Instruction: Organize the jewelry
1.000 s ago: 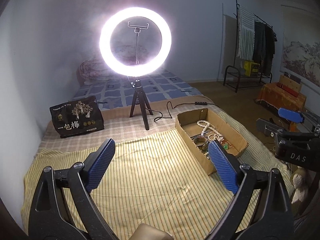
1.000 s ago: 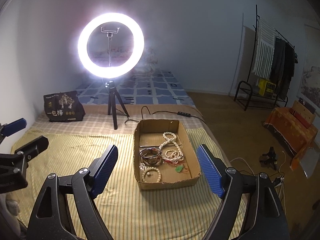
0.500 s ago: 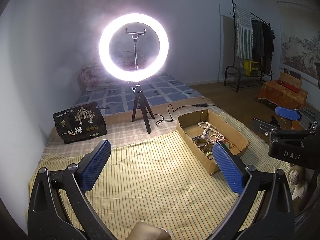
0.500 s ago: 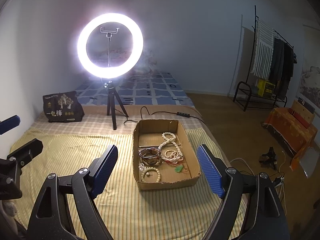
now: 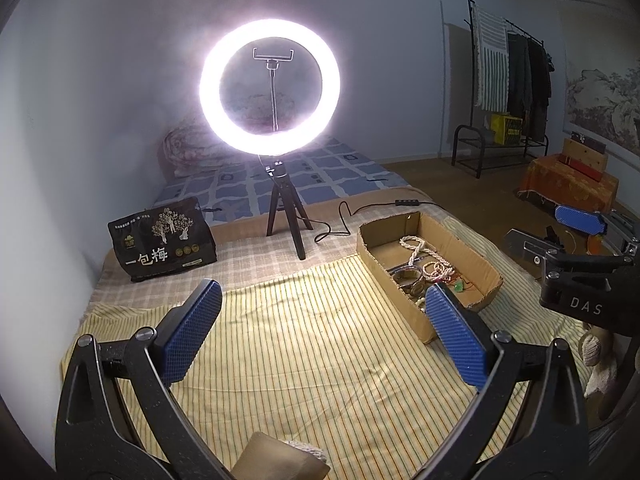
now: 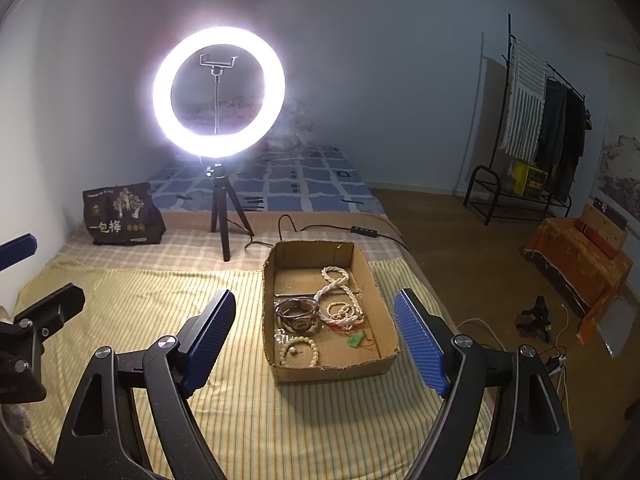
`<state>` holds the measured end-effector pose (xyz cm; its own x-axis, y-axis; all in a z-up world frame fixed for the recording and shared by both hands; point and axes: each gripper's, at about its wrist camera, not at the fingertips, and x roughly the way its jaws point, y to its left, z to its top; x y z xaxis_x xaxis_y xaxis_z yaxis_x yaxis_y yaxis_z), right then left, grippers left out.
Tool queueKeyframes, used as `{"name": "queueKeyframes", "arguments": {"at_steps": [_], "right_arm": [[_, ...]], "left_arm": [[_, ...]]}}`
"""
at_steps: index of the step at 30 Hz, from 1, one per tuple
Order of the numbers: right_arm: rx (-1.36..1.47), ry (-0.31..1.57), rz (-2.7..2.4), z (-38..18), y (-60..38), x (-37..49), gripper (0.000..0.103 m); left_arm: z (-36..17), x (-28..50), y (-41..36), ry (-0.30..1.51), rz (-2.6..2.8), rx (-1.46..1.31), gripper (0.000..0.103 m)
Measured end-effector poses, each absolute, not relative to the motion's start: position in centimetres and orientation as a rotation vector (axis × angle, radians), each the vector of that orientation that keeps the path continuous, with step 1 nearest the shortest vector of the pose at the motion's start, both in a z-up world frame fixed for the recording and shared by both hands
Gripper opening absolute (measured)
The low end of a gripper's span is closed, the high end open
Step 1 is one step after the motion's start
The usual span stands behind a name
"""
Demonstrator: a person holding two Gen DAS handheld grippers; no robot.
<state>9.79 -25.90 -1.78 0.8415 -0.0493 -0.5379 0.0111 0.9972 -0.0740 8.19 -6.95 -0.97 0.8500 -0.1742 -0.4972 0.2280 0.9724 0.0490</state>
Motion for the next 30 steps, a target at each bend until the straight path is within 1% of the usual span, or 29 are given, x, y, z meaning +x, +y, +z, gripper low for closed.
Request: {"name": "queueKeyframes", "arguments": {"at_steps": [30], "right_arm": [[-0.078,0.602,-0.043,-2.6,-25.93,9.99,0.082]], "left_arm": [[-1.65,8.38,-7.14,0.565,-0.221,0.106,0.103]]}}
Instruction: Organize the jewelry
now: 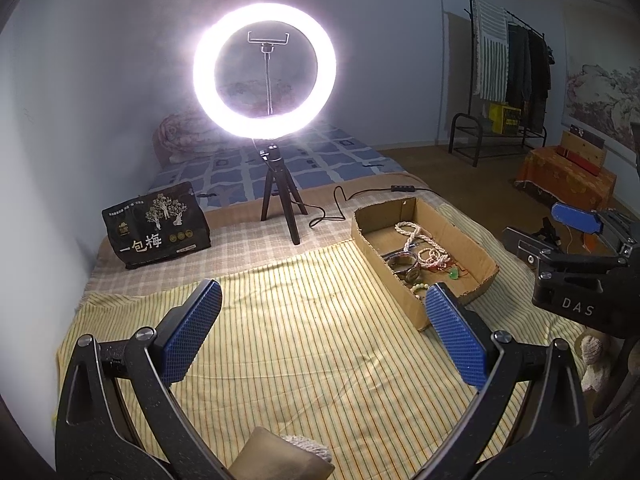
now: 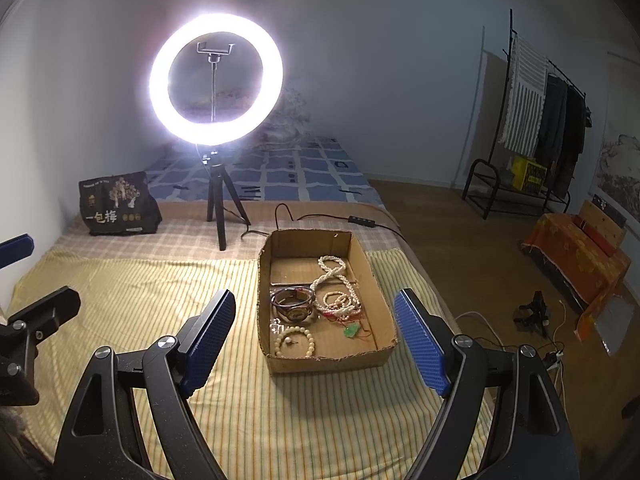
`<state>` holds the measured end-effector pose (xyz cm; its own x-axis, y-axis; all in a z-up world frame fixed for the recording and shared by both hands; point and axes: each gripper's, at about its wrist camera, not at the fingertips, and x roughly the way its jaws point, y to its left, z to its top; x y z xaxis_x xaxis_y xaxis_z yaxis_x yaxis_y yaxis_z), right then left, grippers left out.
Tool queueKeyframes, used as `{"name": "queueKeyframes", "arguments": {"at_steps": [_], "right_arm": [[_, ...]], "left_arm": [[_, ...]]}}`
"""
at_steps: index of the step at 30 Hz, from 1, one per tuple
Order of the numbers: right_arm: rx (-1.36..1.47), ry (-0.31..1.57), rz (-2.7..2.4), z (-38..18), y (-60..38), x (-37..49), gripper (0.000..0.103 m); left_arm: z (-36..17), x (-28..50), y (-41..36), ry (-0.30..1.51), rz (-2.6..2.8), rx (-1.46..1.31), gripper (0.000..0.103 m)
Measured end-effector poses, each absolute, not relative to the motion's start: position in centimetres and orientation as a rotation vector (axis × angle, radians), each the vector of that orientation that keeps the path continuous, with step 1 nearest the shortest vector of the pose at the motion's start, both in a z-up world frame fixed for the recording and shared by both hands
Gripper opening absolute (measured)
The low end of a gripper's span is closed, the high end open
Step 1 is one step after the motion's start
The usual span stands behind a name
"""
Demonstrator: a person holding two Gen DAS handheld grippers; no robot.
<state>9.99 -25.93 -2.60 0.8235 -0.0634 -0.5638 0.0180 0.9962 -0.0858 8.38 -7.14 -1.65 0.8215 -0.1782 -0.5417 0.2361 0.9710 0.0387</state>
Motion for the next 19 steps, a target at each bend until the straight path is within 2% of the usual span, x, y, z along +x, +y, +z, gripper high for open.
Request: {"name": "queueKeyframes", "arguments": {"at_steps": [19], "right_arm": [[-0.111,0.628,-0.03,-3.3,-25.28,9.99,0.082]], "left_arm": [[-1.69,8.77,-6.56,0.575,-0.177,0.077,0.103]]}}
